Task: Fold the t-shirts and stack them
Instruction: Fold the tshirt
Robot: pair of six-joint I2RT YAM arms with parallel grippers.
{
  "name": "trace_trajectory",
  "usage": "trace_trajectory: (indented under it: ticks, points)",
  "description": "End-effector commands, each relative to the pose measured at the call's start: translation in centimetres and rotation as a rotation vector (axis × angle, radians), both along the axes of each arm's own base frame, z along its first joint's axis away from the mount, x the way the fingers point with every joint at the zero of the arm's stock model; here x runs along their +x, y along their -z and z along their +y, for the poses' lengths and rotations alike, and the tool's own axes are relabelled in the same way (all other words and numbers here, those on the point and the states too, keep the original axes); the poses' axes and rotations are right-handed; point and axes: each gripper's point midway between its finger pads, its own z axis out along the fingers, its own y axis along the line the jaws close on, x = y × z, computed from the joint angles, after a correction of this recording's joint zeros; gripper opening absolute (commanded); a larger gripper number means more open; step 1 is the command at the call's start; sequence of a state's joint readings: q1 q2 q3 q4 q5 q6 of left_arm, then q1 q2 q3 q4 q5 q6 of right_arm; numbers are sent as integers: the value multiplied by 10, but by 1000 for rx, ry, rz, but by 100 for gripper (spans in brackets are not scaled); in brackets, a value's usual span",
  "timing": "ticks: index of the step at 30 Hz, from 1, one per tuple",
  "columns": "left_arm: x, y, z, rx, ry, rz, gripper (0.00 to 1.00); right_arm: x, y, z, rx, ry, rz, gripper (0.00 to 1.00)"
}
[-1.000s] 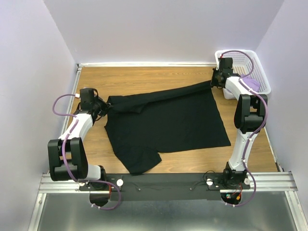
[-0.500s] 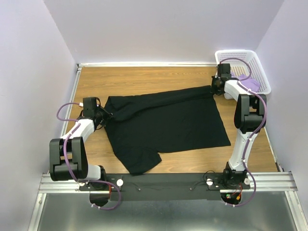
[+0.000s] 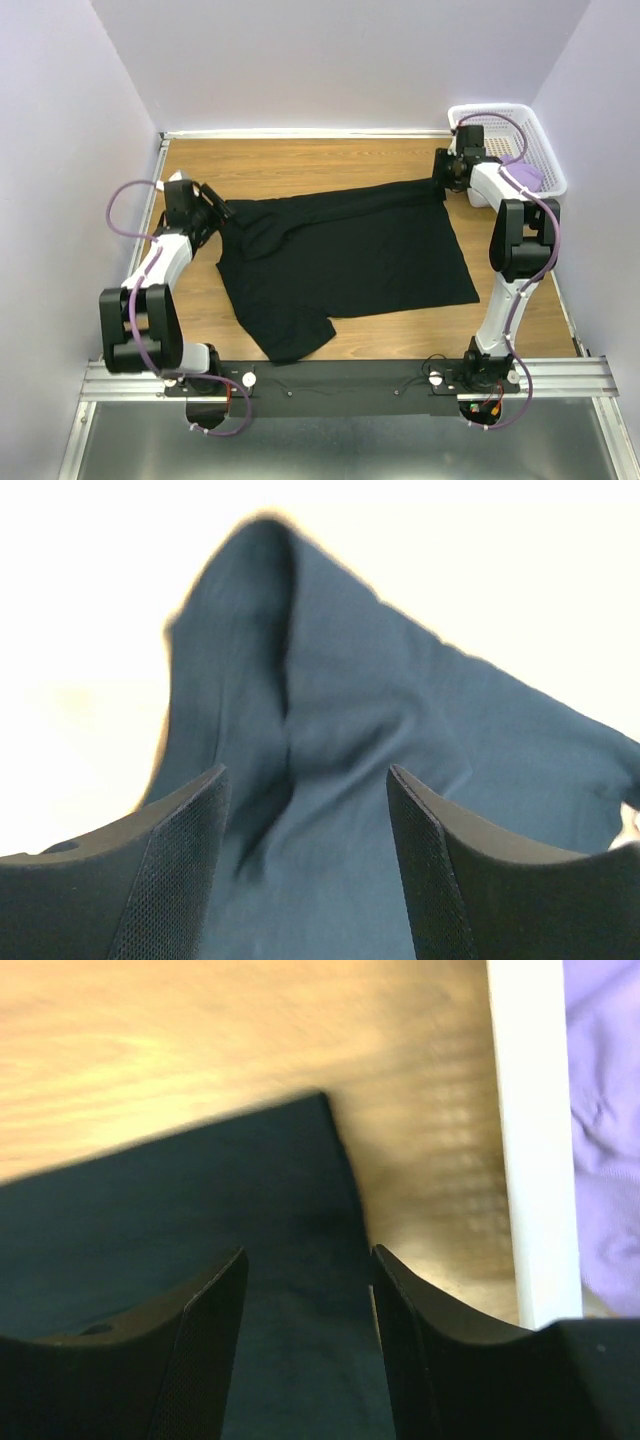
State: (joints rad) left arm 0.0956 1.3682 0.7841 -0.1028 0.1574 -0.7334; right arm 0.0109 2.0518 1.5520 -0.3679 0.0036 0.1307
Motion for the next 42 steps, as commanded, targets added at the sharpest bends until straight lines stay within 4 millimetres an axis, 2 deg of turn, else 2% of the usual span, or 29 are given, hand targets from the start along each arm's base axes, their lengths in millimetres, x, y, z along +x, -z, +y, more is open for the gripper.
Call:
trace_trajectory:
  ticks: [1,3,6,7,9,13,18,22,23,24,27,28,33,37,39,41,42]
  points:
    - [36,-5,18,142,51,-58,72,16,-40,23,123,-76,-84,61]
    - [51,5,17,142,75,-43,71,24,-46,34,179,-103,-98,61]
    - [70,8,14,126,95,-46,66,31,-36,40,214,-110,-84,61]
    - [72,21,12,104,106,-19,65,36,-38,41,219,-114,-93,61]
    - [84,26,9,82,113,-23,61,39,-28,45,237,-121,-77,61]
    - [95,37,7,62,117,-13,54,46,-11,47,251,-121,-58,61]
    - [105,44,7,57,117,-10,35,51,12,47,264,-102,-29,60]
    - [105,51,10,71,119,-4,13,52,28,44,252,-75,-9,59]
    - [105,52,13,87,114,0,3,52,31,41,241,-61,-6,59]
    - [103,55,21,114,93,9,0,51,37,39,234,-54,4,59]
    - [98,57,43,157,40,28,0,50,42,34,213,-30,11,58]
    - [96,56,58,188,2,36,0,48,44,33,208,-26,16,58]
    - [94,59,86,287,-58,95,0,47,49,27,186,8,22,58]
    - [96,63,86,290,-37,106,0,46,46,27,183,2,16,58]
    - [96,63,83,285,-27,104,1,47,37,27,181,-12,-3,59]
    - [96,58,78,267,-12,88,6,49,27,28,180,-24,-23,59]
    - [97,50,79,279,-13,71,15,50,17,28,175,-33,-42,59]
